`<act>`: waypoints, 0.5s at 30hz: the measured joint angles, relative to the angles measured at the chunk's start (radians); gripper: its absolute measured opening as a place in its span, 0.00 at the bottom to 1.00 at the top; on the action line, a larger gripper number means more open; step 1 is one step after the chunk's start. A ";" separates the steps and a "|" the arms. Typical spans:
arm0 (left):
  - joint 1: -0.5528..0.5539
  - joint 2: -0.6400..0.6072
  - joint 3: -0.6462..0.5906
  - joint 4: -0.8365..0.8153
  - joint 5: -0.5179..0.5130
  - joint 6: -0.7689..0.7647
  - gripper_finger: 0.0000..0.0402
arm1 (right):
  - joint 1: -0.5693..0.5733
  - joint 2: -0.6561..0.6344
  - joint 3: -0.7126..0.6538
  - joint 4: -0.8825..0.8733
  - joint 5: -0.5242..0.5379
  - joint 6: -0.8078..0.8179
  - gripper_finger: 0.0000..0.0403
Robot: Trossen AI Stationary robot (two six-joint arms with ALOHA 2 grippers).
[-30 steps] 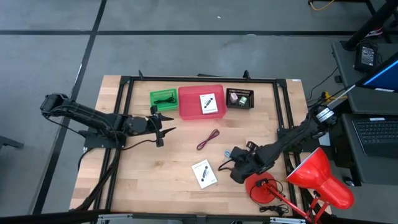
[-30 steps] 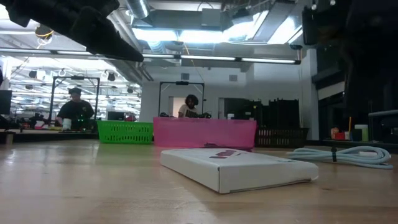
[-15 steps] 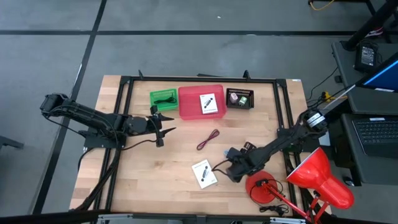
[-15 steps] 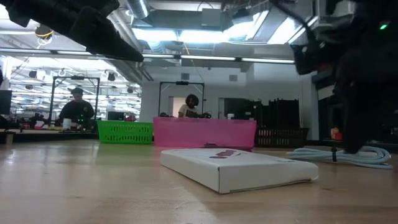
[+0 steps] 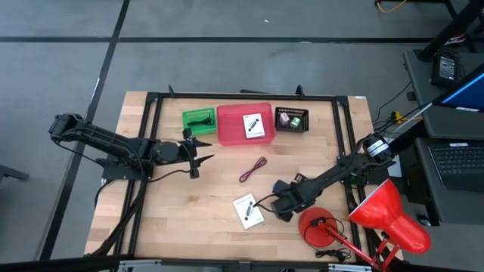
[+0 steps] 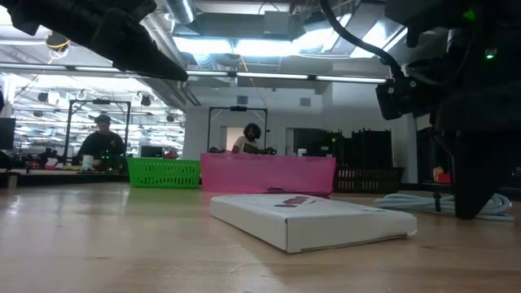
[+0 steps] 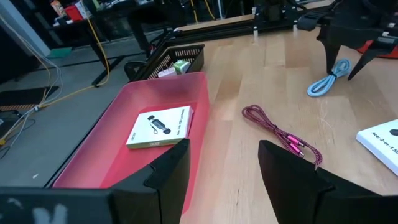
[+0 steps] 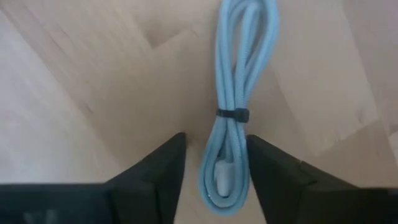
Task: Pick and place items into bin
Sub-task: Put the light blue charger cable into the green bin
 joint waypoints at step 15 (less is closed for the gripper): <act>0.000 0.000 0.000 0.000 -0.003 0.000 0.46 | -0.009 -0.008 -0.002 0.001 -0.011 -0.154 0.03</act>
